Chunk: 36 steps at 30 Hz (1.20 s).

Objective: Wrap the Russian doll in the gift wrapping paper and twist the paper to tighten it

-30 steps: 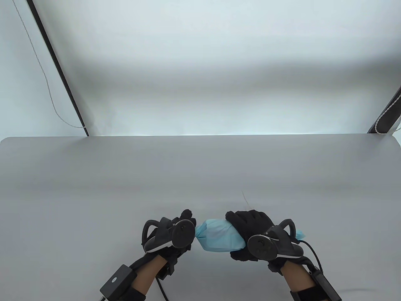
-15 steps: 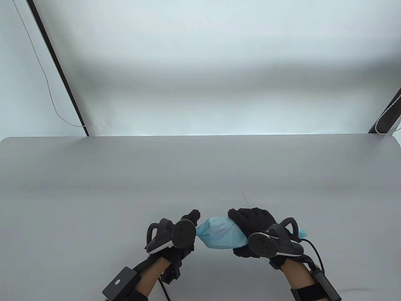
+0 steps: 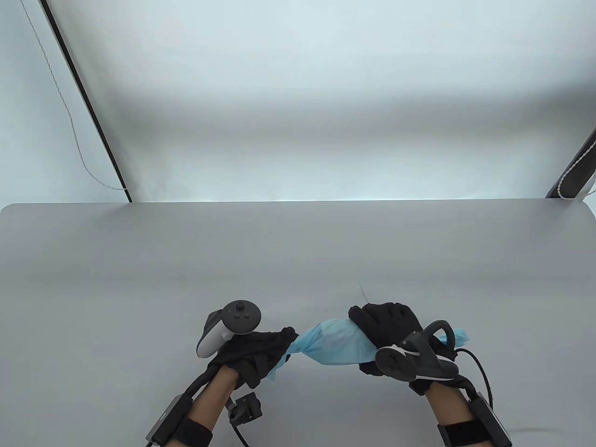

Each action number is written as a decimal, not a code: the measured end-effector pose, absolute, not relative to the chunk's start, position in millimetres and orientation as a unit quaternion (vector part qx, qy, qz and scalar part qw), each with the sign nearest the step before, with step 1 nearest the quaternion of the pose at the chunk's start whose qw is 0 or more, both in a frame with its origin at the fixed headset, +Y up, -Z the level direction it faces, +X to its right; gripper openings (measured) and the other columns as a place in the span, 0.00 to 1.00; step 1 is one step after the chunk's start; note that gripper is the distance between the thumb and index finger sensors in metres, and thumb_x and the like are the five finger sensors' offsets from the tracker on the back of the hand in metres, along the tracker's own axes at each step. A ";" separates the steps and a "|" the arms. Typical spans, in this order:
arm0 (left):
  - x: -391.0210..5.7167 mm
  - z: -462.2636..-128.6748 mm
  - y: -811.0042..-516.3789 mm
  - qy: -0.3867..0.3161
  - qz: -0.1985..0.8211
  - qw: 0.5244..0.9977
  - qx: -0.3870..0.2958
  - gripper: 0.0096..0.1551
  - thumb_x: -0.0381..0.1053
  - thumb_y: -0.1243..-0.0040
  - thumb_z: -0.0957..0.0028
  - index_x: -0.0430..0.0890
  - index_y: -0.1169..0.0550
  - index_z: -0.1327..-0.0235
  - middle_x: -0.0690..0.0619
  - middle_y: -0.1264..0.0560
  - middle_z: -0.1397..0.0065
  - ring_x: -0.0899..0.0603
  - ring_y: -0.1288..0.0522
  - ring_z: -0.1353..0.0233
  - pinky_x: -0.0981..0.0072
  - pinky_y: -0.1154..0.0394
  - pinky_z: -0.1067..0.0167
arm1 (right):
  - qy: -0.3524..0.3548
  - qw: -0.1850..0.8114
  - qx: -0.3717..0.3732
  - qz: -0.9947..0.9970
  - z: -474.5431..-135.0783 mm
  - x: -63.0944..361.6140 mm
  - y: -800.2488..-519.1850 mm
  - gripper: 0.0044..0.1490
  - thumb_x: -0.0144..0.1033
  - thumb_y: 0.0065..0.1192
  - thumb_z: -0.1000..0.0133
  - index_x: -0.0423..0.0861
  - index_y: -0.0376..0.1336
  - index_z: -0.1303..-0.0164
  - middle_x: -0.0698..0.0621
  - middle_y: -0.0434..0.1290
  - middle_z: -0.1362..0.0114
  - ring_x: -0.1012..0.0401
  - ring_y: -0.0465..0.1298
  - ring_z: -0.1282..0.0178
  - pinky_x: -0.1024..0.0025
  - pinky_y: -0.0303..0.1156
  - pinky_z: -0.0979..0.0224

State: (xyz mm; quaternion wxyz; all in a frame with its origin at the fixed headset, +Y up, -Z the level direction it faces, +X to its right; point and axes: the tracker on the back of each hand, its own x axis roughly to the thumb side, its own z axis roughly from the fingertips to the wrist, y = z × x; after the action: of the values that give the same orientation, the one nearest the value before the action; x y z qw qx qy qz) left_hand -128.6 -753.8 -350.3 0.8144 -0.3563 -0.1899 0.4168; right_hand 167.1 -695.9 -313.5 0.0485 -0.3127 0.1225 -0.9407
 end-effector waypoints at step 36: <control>-80.9 -300.7 -724.8 -0.346 -0.125 0.910 0.192 0.26 0.52 0.32 0.45 0.47 0.20 0.34 0.53 0.23 0.42 0.42 0.29 0.38 0.34 0.39 0.32 | -0.032 -0.091 -0.285 -0.954 -328.3 169.5 -700.0 0.75 0.75 0.81 0.59 0.50 0.51 0.08 0.40 0.73 0.19 0.45 0.76 0.25 0.42 0.71 0.21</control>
State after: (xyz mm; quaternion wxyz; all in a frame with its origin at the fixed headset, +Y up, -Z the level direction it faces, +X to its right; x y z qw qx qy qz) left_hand -80.9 -724.8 -300.7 0.9098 0.1918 -0.3460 -0.1252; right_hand 169.5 -700.0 -328.3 -0.0910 -0.2850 -0.0320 -0.9537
